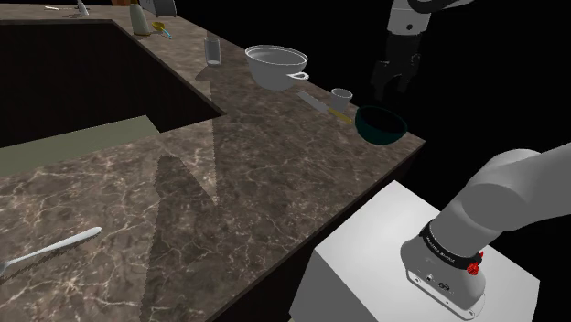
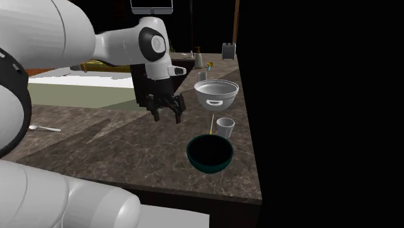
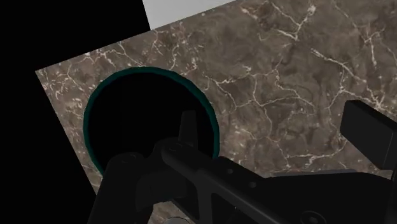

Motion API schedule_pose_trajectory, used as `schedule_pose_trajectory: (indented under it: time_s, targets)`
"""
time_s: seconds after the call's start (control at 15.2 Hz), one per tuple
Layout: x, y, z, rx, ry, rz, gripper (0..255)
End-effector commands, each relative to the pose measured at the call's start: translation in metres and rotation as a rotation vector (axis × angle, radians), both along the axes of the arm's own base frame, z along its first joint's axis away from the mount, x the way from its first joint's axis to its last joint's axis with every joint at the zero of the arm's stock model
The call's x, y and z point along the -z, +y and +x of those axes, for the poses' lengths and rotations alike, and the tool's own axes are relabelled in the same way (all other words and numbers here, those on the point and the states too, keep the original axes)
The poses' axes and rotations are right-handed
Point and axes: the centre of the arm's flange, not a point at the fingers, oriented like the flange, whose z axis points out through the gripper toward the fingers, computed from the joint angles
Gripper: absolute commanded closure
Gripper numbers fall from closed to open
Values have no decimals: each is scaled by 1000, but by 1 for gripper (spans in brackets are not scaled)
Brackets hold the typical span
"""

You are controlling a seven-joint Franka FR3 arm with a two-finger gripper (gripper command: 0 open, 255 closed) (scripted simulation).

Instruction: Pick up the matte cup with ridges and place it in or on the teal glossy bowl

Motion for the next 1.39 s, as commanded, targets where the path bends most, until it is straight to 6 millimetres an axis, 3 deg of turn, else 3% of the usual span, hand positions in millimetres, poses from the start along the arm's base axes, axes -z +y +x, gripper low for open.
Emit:
schedule_pose_trajectory:
  time_s: [0.0,1.32]
  targets:
    - [11,-8,23,-4,-3,-9,0]
    - [107,-102,240,-33,-26,-97,0]
